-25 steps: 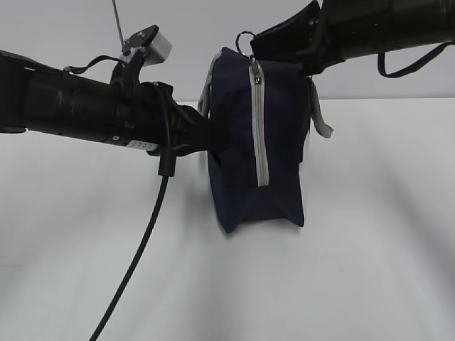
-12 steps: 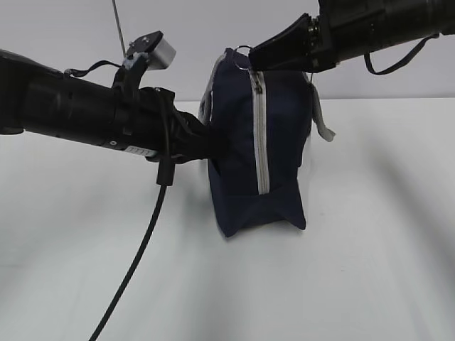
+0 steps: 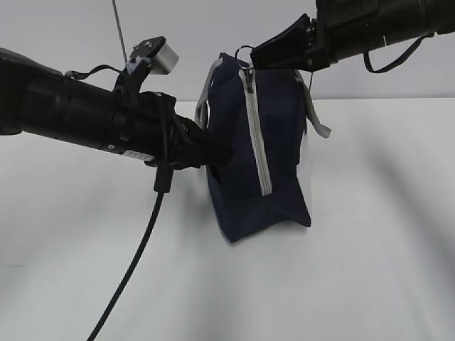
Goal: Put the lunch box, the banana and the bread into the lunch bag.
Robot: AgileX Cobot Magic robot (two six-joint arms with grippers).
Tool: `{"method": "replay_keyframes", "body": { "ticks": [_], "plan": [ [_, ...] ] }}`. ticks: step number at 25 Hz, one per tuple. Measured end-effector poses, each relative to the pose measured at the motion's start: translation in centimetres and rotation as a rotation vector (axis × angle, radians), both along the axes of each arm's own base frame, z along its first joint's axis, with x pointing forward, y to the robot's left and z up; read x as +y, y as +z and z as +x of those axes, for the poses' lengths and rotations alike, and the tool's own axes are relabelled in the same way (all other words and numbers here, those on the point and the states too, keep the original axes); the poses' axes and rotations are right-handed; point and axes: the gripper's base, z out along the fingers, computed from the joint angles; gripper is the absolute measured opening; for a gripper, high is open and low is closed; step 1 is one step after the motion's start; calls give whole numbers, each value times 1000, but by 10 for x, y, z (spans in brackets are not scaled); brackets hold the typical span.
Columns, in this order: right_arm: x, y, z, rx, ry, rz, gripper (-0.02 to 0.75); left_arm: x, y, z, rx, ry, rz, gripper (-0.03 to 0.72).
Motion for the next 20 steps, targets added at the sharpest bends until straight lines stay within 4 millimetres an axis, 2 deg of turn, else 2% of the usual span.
{"method": "replay_keyframes", "body": {
  "ticks": [6, 11, 20],
  "plan": [
    [0, -4, 5, 6, -6, -3, 0, 0, -1, -2, 12, -24, 12, 5],
    [2, -13, 22, 14, -4, 2, 0, 1, -2, -3, 21, -33, 30, 5],
    [4, -16, 45, 7, 0, 16, 0, 1, -2, -3, 24, -32, 32, 5]
  ]
}}
